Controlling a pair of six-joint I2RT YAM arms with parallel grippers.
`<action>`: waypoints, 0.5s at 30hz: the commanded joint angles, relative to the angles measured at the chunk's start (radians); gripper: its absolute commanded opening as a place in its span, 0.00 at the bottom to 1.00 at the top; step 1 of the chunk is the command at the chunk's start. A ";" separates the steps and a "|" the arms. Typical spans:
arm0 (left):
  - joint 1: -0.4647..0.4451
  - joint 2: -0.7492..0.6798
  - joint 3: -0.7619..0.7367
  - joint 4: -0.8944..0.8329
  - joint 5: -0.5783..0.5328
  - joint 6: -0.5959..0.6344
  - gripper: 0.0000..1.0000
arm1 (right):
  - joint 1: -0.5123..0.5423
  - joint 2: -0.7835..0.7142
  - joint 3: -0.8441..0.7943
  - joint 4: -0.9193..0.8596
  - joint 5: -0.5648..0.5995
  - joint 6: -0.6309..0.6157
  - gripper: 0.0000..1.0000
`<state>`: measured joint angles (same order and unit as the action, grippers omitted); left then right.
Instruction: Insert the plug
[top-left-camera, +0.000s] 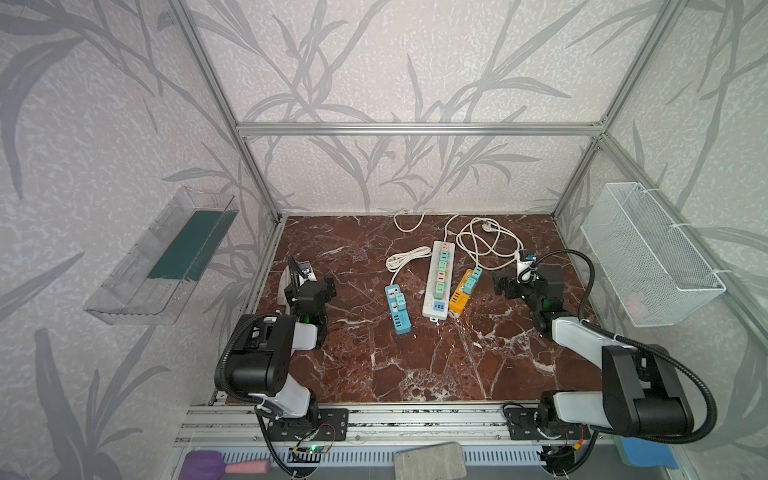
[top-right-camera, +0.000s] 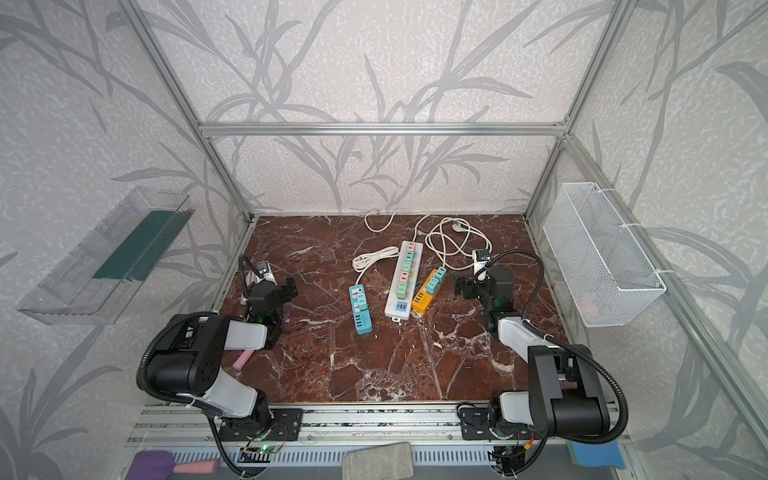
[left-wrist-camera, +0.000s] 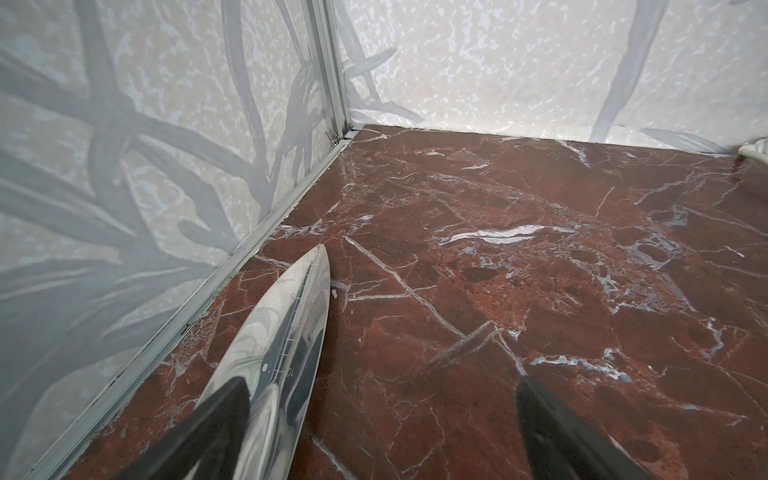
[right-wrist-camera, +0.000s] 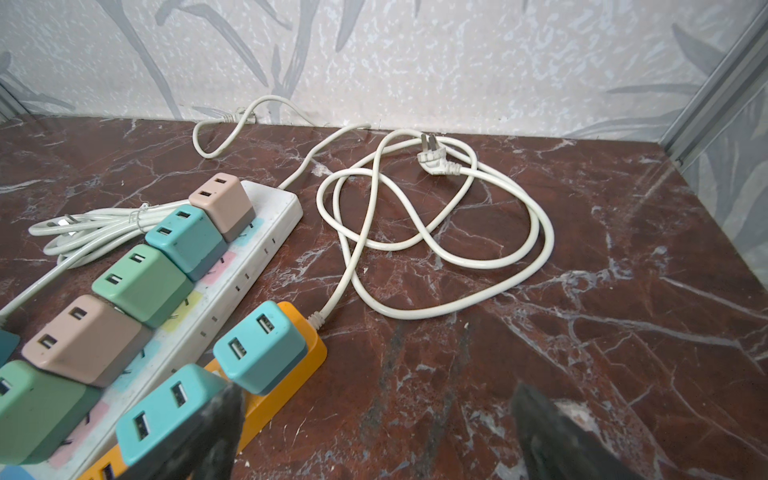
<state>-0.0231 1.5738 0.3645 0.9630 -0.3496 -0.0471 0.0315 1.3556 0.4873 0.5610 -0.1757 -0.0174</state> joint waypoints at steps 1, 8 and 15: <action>-0.001 0.009 -0.002 0.036 0.003 -0.002 0.99 | -0.002 0.034 -0.052 0.138 0.010 -0.033 0.99; 0.000 0.008 -0.002 0.037 0.005 -0.001 0.99 | 0.005 0.280 -0.315 0.845 -0.098 -0.088 0.99; 0.000 0.009 -0.002 0.034 0.006 -0.001 0.99 | 0.014 0.225 -0.130 0.445 0.146 -0.006 0.99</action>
<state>-0.0231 1.5742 0.3641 0.9661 -0.3454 -0.0471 0.0372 1.6169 0.2749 1.0573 -0.1379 -0.0525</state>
